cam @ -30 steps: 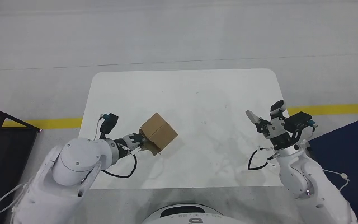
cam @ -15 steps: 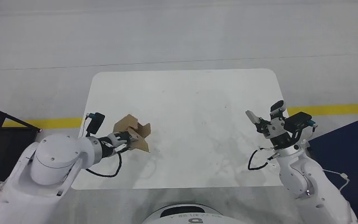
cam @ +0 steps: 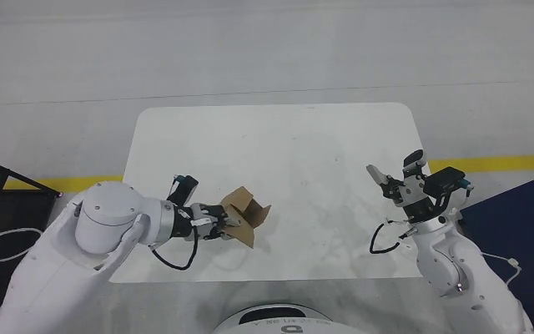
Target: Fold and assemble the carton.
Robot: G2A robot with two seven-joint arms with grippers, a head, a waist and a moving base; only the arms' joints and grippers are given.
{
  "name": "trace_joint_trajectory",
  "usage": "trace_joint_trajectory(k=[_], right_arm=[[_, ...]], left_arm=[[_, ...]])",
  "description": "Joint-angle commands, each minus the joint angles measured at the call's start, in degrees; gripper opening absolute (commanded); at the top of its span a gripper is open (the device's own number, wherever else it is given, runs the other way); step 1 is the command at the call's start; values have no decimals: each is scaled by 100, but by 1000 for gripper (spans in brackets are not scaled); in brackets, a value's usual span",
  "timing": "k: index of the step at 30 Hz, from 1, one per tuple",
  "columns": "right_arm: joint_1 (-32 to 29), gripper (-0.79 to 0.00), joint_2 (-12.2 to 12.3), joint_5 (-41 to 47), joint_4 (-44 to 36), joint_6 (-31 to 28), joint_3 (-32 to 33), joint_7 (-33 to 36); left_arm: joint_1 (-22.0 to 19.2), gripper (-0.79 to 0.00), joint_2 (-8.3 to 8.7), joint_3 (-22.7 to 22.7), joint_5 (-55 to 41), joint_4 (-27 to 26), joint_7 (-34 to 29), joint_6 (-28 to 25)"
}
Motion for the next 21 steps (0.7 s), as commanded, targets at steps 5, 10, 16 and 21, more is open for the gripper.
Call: trace_joint_trajectory(k=[5, 10, 16, 21], right_arm=[[0, 0, 0, 0, 0, 0, 0, 0], [0, 0, 0, 0, 0, 0, 0, 0], [0, 0, 0, 0, 0, 0, 0, 0], [0, 0, 0, 0, 0, 0, 0, 0]], left_arm=[[-780, -785, -188, 978, -234, 795, -329, -679], [-1290, -785, -360, 1564, -334, 1523, -553, -1250], [-1828, -785, -545, 2206, -67, 2198, -667, -1425], [-2133, -785, -669, 2503, -54, 2633, -719, -1451]])
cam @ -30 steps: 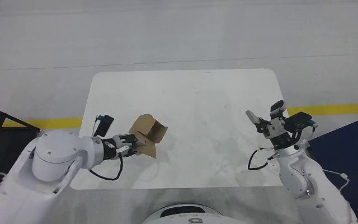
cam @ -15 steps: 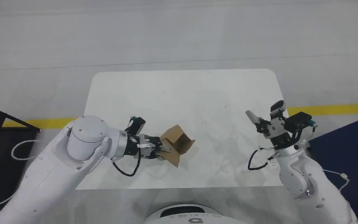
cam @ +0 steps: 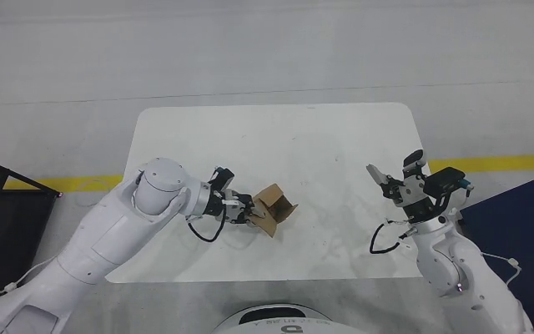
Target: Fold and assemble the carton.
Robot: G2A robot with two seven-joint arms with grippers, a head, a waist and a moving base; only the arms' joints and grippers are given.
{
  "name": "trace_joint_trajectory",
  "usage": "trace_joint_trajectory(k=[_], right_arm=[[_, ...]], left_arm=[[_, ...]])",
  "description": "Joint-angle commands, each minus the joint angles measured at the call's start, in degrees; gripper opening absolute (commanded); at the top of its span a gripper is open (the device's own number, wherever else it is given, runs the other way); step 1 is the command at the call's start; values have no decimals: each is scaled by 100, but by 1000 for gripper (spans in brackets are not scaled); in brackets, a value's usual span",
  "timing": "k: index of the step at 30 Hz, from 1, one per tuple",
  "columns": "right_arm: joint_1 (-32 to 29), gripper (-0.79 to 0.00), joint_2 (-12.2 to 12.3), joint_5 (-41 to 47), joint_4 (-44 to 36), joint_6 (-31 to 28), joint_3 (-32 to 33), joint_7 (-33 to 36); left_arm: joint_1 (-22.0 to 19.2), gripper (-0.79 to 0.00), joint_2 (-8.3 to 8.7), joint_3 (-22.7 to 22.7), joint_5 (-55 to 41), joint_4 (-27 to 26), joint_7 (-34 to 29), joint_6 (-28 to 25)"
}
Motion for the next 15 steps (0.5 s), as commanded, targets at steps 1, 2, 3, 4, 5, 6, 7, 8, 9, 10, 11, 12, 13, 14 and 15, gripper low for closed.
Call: trace_joint_trajectory(k=[1, 2, 3, 4, 5, 6, 7, 8, 9, 10, 11, 12, 13, 14, 15], right_arm=[[0, 0, 0, 0, 0, 0, 0, 0], [0, 0, 0, 0, 0, 0, 0, 0], [0, 0, 0, 0, 0, 0, 0, 0], [0, 0, 0, 0, 0, 0, 0, 0], [0, 0, 0, 0, 0, 0, 0, 0], [0, 0, 0, 0, 0, 0, 0, 0], [0, 0, 0, 0, 0, 0, 0, 0], [0, 0, 0, 0, 0, 0, 0, 0], [0, 0, 0, 0, 0, 0, 0, 0], [0, 0, 0, 0, 0, 0, 0, 0], [0, 0, 0, 0, 0, 0, 0, 0], [0, 0, 0, 0, 0, 0, 0, 0], [0, 0, 0, 0, 0, 0, 0, 0], [0, 0, 0, 0, 0, 0, 0, 0], [0, 0, 0, 0, 0, 0, 0, 0]], left_arm=[[-81, -785, -33, 76, -2, 107, -17, 4], [-119, -730, -47, 98, -12, 150, -27, 3], [-146, -502, -58, 113, -30, 195, -36, 15], [-170, -400, -67, 109, -55, 240, -18, 32], [-190, -31, -73, 102, -65, 265, 10, 43], [-203, 0, -76, 89, -73, 285, 38, 51], [-213, 0, -76, 67, -77, 298, 82, 72], [-215, 0, -75, 35, -93, 292, 126, 87], [-209, 0, -70, -5, -115, 280, 167, 96], [-202, 0, -62, -53, -114, 252, 223, 97], [-185, 0, -49, -97, -86, 215, 289, 123], [-169, 0, -33, -150, -36, 156, 369, 146], [-138, 0, -17, -224, -48, 104, 429, 161], [-101, 0, 2, -313, -55, 43, 505, 158], [-58, 0, 27, -401, -15, -28, 608, 187]])
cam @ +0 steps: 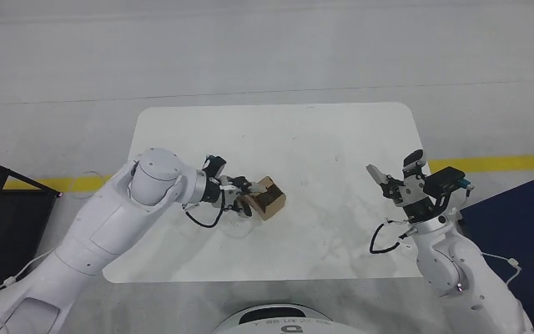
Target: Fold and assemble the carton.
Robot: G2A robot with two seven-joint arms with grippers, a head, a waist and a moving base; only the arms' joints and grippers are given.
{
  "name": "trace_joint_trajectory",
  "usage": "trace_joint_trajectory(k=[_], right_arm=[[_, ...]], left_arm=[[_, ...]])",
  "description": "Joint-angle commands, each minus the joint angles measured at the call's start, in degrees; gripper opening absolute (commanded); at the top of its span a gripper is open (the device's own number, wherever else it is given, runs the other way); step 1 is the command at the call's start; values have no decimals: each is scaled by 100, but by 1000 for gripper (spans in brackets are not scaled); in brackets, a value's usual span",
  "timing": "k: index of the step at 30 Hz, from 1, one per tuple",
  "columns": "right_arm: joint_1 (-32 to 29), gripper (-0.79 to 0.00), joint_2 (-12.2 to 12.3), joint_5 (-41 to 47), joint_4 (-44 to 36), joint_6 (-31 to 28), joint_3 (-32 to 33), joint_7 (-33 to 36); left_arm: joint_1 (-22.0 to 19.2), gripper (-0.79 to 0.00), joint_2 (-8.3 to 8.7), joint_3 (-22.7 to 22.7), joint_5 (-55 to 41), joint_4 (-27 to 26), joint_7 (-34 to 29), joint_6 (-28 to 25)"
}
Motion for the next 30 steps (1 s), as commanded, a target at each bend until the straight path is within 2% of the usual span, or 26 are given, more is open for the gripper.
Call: trace_joint_trajectory(k=[1, 8, 15, 19, 24, 28, 30], right_arm=[[0, 0, 0, 0, 0, 0, 0, 0], [0, 0, 0, 0, 0, 0, 0, 0], [0, 0, 0, 0, 0, 0, 0, 0], [0, 0, 0, 0, 0, 0, 0, 0], [0, 0, 0, 0, 0, 0, 0, 0], [0, 0, 0, 0, 0, 0, 0, 0], [0, 0, 0, 0, 0, 0, 0, 0]], left_arm=[[88, 0, 48, -173, 86, -164, 208, 52], [786, 0, 300, -993, 561, -1154, 984, 318], [1920, 0, 537, -1766, 1411, -2346, 1840, 252], [2647, 0, 605, -2052, 1858, -2783, 2414, -38], [3436, 0, 639, -2197, 2319, -2982, 2938, -675], [3937, 0, 660, -2306, 2387, -3094, 2882, -1284], [4005, 0, 665, -2333, 2354, -3088, 2812, -1342]])
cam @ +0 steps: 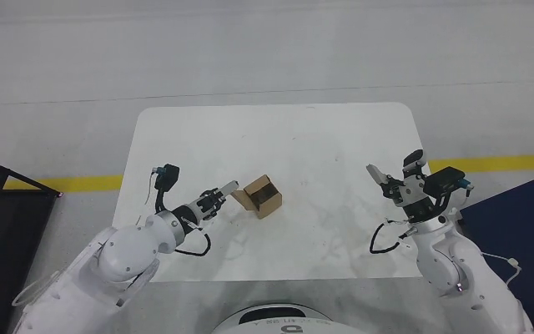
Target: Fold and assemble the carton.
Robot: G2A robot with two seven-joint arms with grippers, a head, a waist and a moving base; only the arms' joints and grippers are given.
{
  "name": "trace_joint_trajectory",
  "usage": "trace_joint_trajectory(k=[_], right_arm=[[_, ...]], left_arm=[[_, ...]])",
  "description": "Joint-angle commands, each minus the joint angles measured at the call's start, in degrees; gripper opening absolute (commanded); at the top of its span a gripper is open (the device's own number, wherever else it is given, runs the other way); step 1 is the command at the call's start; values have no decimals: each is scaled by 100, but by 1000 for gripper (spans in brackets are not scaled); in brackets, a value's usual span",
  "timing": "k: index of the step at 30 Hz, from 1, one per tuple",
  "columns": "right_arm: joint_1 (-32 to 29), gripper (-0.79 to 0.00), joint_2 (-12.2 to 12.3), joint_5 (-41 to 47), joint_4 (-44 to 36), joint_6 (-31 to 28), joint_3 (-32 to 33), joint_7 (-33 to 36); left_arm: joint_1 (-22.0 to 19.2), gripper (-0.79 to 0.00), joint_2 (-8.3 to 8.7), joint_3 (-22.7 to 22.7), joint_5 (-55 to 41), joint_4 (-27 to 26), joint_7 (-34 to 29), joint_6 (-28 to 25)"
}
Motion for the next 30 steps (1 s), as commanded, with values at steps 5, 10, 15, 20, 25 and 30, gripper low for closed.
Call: trace_joint_trajectory(k=[5, 10, 15, 20, 25, 30], right_arm=[[0, 0, 0, 0, 0, 0, 0, 0], [0, 0, 0, 0, 0, 0, 0, 0], [0, 0, 0, 0, 0, 0, 0, 0], [0, 0, 0, 0, 0, 0, 0, 0], [0, 0, 0, 0, 0, 0, 0, 0], [0, 0, 0, 0, 0, 0, 0, 0]], left_arm=[[2, 0, 1, -4, -13, 5, -19, -1], [2, 0, 1, -4, -13, 5, -19, -1], [-45, 0, -24, 115, 100, 125, -234, -258], [-61, -9, -95, 327, -8, 404, -170, -580], [-215, -83, -180, 572, -45, 704, -93, -738], [-450, -268, -261, 783, -42, 896, -116, -755]])
